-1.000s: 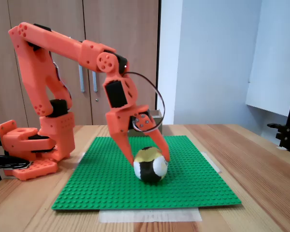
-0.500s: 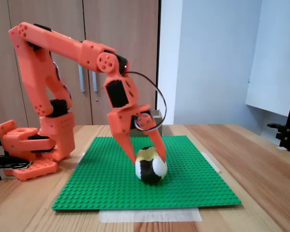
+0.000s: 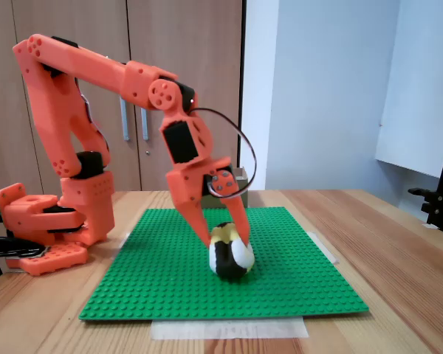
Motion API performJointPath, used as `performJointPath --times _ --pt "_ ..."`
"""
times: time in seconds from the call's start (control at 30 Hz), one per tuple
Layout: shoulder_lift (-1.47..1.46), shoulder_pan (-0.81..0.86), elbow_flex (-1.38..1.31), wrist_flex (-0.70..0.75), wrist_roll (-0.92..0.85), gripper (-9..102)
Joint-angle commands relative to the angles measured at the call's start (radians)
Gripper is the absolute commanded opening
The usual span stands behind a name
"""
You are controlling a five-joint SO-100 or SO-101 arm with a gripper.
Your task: Pick the ball and put it in the box.
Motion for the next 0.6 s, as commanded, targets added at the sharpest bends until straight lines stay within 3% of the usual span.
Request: performJointPath --times 0.0,0.37,0.57 --pt "0.020 0.002 -0.071 -0.005 0.008 15" --pt "0.021 0.006 -0.117 0.005 0.031 0" --pt "0.023 0.006 -0.172 0.017 0.054 -1"
